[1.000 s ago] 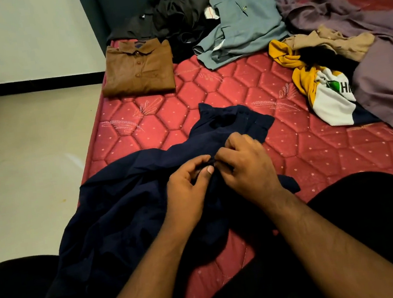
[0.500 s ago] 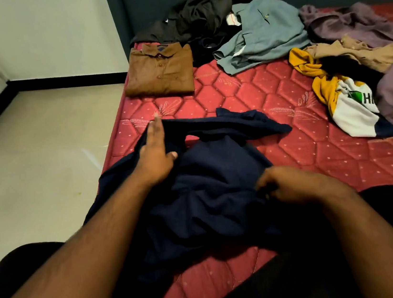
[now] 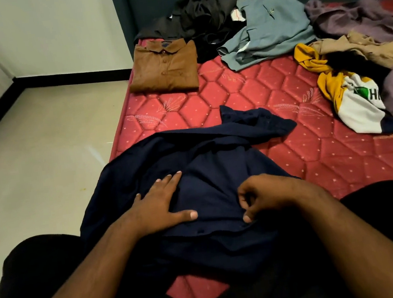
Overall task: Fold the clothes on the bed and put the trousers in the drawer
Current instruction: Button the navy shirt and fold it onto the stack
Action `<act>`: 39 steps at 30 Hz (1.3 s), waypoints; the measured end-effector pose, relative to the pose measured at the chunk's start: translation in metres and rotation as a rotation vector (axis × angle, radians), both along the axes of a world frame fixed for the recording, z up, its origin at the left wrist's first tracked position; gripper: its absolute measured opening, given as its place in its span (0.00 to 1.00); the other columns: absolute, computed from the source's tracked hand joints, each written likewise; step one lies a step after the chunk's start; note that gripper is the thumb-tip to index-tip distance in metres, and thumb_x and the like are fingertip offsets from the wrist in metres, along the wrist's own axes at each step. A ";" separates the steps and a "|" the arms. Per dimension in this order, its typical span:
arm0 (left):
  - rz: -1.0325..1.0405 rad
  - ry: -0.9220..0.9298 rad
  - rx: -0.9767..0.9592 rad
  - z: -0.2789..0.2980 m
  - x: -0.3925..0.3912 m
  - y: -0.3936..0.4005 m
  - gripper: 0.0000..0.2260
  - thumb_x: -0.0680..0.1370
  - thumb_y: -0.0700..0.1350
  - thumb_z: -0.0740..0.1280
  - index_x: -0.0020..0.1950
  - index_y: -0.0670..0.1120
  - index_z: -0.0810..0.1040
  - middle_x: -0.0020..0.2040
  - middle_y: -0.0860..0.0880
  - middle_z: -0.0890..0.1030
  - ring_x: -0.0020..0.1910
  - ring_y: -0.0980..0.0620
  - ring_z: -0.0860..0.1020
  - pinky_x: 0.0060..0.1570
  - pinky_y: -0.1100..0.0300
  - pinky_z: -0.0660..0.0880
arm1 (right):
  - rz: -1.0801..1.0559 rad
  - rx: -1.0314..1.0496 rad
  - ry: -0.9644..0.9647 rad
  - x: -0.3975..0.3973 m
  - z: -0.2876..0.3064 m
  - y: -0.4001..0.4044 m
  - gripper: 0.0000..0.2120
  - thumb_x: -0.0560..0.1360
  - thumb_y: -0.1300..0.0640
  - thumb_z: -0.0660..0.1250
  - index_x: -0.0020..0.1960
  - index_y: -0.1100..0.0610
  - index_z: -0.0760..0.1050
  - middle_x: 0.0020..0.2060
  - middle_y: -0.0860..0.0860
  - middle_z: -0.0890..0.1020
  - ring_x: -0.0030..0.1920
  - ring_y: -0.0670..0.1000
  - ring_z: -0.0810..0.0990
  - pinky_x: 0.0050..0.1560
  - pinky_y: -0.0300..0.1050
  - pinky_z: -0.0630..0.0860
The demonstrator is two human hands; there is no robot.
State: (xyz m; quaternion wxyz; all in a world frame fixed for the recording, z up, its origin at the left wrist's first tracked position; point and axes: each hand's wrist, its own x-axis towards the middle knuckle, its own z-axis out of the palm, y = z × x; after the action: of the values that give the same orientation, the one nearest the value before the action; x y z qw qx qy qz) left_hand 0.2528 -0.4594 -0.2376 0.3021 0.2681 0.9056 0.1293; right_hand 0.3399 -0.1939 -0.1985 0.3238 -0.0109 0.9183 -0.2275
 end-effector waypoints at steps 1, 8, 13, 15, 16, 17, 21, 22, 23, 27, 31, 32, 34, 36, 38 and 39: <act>-0.009 -0.023 -0.073 0.006 0.005 -0.002 0.59 0.52 0.85 0.52 0.78 0.63 0.38 0.80 0.58 0.43 0.79 0.52 0.44 0.72 0.33 0.48 | -0.011 0.054 -0.030 0.002 0.003 0.004 0.10 0.66 0.50 0.77 0.38 0.51 0.76 0.33 0.44 0.79 0.38 0.44 0.78 0.36 0.36 0.72; -0.009 0.176 -0.377 0.055 0.010 0.014 0.30 0.72 0.74 0.55 0.64 0.58 0.76 0.64 0.53 0.78 0.67 0.49 0.73 0.69 0.29 0.48 | 0.045 0.316 -0.155 0.009 0.015 0.005 0.15 0.72 0.43 0.71 0.37 0.53 0.75 0.34 0.48 0.77 0.42 0.51 0.78 0.36 0.41 0.71; 0.027 -0.053 0.308 0.046 -0.010 0.045 0.11 0.81 0.46 0.65 0.59 0.44 0.82 0.57 0.46 0.83 0.56 0.54 0.79 0.63 0.62 0.70 | -0.171 0.266 0.479 -0.016 -0.018 0.001 0.29 0.72 0.44 0.69 0.71 0.46 0.67 0.69 0.51 0.67 0.67 0.57 0.69 0.63 0.56 0.71; 0.016 -0.066 0.145 0.030 -0.029 0.047 0.19 0.80 0.47 0.67 0.69 0.42 0.74 0.66 0.40 0.76 0.65 0.48 0.75 0.63 0.65 0.66 | -0.246 0.284 0.384 -0.024 -0.025 0.001 0.27 0.73 0.46 0.69 0.70 0.47 0.66 0.69 0.52 0.70 0.67 0.56 0.71 0.61 0.54 0.70; 0.019 -0.014 0.004 0.025 -0.039 0.046 0.28 0.78 0.53 0.68 0.76 0.46 0.66 0.71 0.39 0.68 0.70 0.43 0.69 0.67 0.61 0.63 | -0.275 0.247 0.339 -0.027 -0.022 0.004 0.17 0.74 0.48 0.69 0.61 0.49 0.73 0.62 0.52 0.77 0.63 0.56 0.75 0.56 0.49 0.72; -0.008 0.072 -0.152 0.019 -0.048 0.043 0.37 0.75 0.61 0.68 0.79 0.51 0.57 0.76 0.39 0.60 0.74 0.38 0.62 0.71 0.54 0.59 | -0.291 0.206 0.322 -0.030 -0.025 0.009 0.07 0.73 0.49 0.70 0.48 0.50 0.75 0.53 0.52 0.80 0.58 0.56 0.78 0.50 0.46 0.72; 0.106 0.213 -0.421 0.054 -0.095 0.031 0.48 0.66 0.74 0.67 0.79 0.58 0.52 0.80 0.47 0.55 0.77 0.39 0.54 0.73 0.38 0.54 | -0.274 0.259 0.493 -0.056 0.025 0.038 0.06 0.74 0.50 0.69 0.46 0.52 0.75 0.48 0.53 0.81 0.53 0.57 0.80 0.46 0.45 0.72; 0.110 0.279 -0.426 0.073 -0.105 0.033 0.43 0.67 0.73 0.67 0.77 0.57 0.60 0.77 0.48 0.62 0.76 0.39 0.59 0.73 0.39 0.57 | -0.255 0.319 0.573 -0.065 0.052 0.045 0.08 0.75 0.50 0.67 0.50 0.53 0.76 0.50 0.54 0.82 0.54 0.58 0.80 0.46 0.45 0.71; 0.099 0.359 -0.401 0.094 -0.116 0.035 0.35 0.69 0.70 0.68 0.71 0.56 0.69 0.73 0.47 0.68 0.73 0.39 0.64 0.71 0.41 0.60 | -0.241 0.369 0.671 -0.075 0.076 0.050 0.09 0.76 0.49 0.66 0.52 0.52 0.77 0.52 0.55 0.82 0.54 0.58 0.79 0.45 0.46 0.71; 0.244 0.703 0.037 0.222 -0.158 0.064 0.16 0.76 0.56 0.69 0.60 0.49 0.79 0.61 0.42 0.80 0.60 0.40 0.77 0.59 0.48 0.71 | -0.259 0.569 1.042 -0.109 0.192 0.076 0.12 0.78 0.47 0.62 0.56 0.51 0.78 0.53 0.56 0.80 0.54 0.61 0.79 0.47 0.50 0.74; 0.368 1.017 0.492 0.369 -0.186 0.089 0.15 0.75 0.45 0.69 0.62 0.47 0.79 0.58 0.39 0.81 0.59 0.37 0.78 0.57 0.48 0.73 | -0.284 0.528 1.634 -0.127 0.307 0.110 0.12 0.72 0.51 0.66 0.43 0.58 0.83 0.43 0.58 0.77 0.42 0.64 0.78 0.39 0.54 0.75; 0.357 1.040 0.559 0.387 -0.188 0.092 0.18 0.75 0.43 0.68 0.65 0.48 0.78 0.59 0.39 0.81 0.60 0.37 0.77 0.59 0.47 0.73 | -0.227 0.511 1.755 -0.124 0.321 0.114 0.11 0.70 0.52 0.66 0.40 0.57 0.84 0.44 0.57 0.78 0.40 0.63 0.78 0.38 0.54 0.75; 0.259 1.074 0.604 0.406 -0.186 0.095 0.23 0.74 0.42 0.68 0.69 0.52 0.74 0.64 0.42 0.79 0.62 0.40 0.77 0.62 0.48 0.74 | -0.070 0.557 1.844 -0.119 0.330 0.120 0.07 0.69 0.53 0.69 0.38 0.54 0.84 0.45 0.55 0.81 0.40 0.61 0.78 0.38 0.52 0.75; 0.146 1.041 0.488 0.388 -0.185 0.094 0.30 0.74 0.45 0.69 0.75 0.56 0.66 0.69 0.44 0.75 0.66 0.43 0.75 0.64 0.50 0.73 | -0.014 0.669 1.729 -0.115 0.300 0.125 0.07 0.69 0.52 0.68 0.37 0.53 0.83 0.42 0.53 0.81 0.38 0.60 0.78 0.36 0.50 0.74; 0.107 0.926 0.280 0.341 -0.190 0.088 0.39 0.73 0.51 0.69 0.78 0.62 0.52 0.74 0.45 0.69 0.68 0.43 0.72 0.65 0.49 0.72 | -0.018 0.801 1.526 -0.112 0.250 0.126 0.08 0.69 0.51 0.68 0.35 0.53 0.81 0.39 0.53 0.79 0.37 0.59 0.78 0.36 0.50 0.73; 0.090 0.873 0.186 0.311 -0.188 0.086 0.42 0.72 0.56 0.69 0.78 0.64 0.45 0.76 0.46 0.65 0.71 0.42 0.69 0.66 0.48 0.71 | -0.038 0.845 1.360 -0.106 0.224 0.121 0.07 0.69 0.52 0.69 0.37 0.54 0.81 0.41 0.53 0.79 0.40 0.59 0.78 0.39 0.51 0.74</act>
State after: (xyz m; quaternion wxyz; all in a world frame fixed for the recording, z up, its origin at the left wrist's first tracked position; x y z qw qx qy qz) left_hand 0.0648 -0.3739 0.0735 -0.1394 0.2839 0.9436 0.0980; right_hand 0.2338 -0.0730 0.0250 -0.3343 -0.0081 0.9229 0.1906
